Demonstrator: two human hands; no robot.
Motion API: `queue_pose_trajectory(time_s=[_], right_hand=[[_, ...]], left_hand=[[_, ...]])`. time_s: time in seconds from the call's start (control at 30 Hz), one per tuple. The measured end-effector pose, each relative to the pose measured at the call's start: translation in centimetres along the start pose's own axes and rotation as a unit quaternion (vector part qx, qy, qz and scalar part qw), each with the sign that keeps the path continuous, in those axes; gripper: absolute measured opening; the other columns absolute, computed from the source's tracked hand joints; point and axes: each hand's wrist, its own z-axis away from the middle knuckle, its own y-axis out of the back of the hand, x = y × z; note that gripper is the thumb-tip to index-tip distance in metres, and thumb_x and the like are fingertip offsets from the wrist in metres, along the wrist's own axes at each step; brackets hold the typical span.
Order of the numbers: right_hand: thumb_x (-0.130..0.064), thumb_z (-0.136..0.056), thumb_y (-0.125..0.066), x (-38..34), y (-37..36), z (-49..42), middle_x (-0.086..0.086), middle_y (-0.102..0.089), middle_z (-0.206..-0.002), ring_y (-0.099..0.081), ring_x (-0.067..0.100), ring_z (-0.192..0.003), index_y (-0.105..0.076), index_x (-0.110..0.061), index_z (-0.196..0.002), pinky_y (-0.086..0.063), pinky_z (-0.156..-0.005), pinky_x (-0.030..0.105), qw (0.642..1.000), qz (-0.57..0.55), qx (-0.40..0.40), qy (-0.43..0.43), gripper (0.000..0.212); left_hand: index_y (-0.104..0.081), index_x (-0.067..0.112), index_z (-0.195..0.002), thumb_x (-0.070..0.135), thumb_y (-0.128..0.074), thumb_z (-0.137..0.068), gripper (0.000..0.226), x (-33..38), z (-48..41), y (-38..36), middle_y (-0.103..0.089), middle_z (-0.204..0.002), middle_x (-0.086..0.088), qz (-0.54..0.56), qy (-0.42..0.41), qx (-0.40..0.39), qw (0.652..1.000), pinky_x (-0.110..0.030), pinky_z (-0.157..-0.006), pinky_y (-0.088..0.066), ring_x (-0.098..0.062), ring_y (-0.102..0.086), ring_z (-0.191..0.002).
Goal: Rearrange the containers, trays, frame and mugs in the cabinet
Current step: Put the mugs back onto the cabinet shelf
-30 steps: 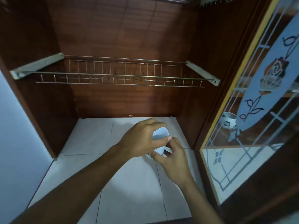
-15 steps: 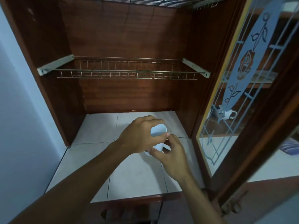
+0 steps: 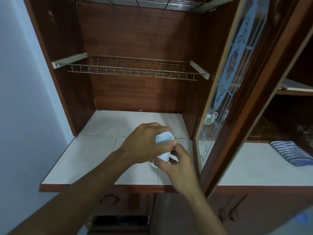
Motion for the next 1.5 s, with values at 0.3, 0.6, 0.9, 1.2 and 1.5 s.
queue_pose_trajectory(time_s=[0.3,0.6,0.9,1.2,1.5], right_hand=[[-0.028,-0.075,-0.083,-1.3,2.6,4.4,-0.010,-0.065,-0.120,-0.061,0.008,-0.112,-0.062,-0.032,-0.121,-0.056,-0.087,0.027,1.000,-0.012,-0.016,-0.001,0.050],[-0.025,-0.076,-0.083,-2.9,3.8,8.8,-0.010,-0.065,-0.120,-0.062,0.007,-0.110,-0.062,-0.033,-0.119,-0.054,-0.081,0.020,1.000,-0.026,-0.001,0.008,0.049],[-0.020,-0.078,-0.081,-3.4,8.5,12.2,-0.005,-0.069,-0.117,-0.066,0.018,-0.108,-0.057,-0.026,-0.123,-0.058,-0.085,0.038,0.996,-0.086,-0.030,0.000,0.052],[-0.005,-0.076,-0.080,-2.9,17.5,13.7,-0.012,-0.070,-0.110,-0.066,0.011,-0.104,-0.059,-0.022,-0.122,-0.057,-0.082,0.027,0.998,-0.047,-0.037,0.030,0.054],[-0.002,-0.075,-0.079,-3.1,23.2,14.1,-0.019,-0.070,-0.104,-0.067,0.004,-0.099,-0.059,-0.026,-0.113,-0.053,-0.074,0.018,0.997,-0.048,-0.039,0.043,0.049]], left_hand=[[-0.068,0.028,-0.114,0.070,-0.048,-0.075,0.060,4.3,2.7,-0.8,-0.068,-0.101,0.010,-0.011,-0.005,0.011,1.000,-0.036,-0.081,-0.052,-0.007,-0.061,-0.092],[-0.067,0.029,-0.119,0.072,-0.048,-0.070,0.068,7.7,5.6,-0.9,-0.067,-0.111,0.014,-0.008,-0.003,0.012,1.000,-0.029,-0.087,-0.051,-0.004,-0.060,-0.097],[-0.070,0.027,-0.113,0.063,-0.056,-0.075,0.054,13.6,6.7,-3.7,-0.069,-0.109,0.012,-0.005,-0.013,0.023,1.000,-0.029,-0.087,-0.050,-0.008,-0.061,-0.098],[-0.066,0.031,-0.118,0.069,-0.057,-0.071,0.061,20.0,5.8,-9.4,-0.064,-0.116,0.017,0.010,0.009,0.056,0.998,-0.034,-0.091,-0.051,-0.007,-0.059,-0.103],[-0.066,0.030,-0.121,0.070,-0.051,-0.071,0.067,24.7,3.7,-12.4,-0.064,-0.118,0.014,-0.042,-0.010,0.054,0.998,-0.027,-0.092,-0.046,-0.005,-0.057,-0.105]])
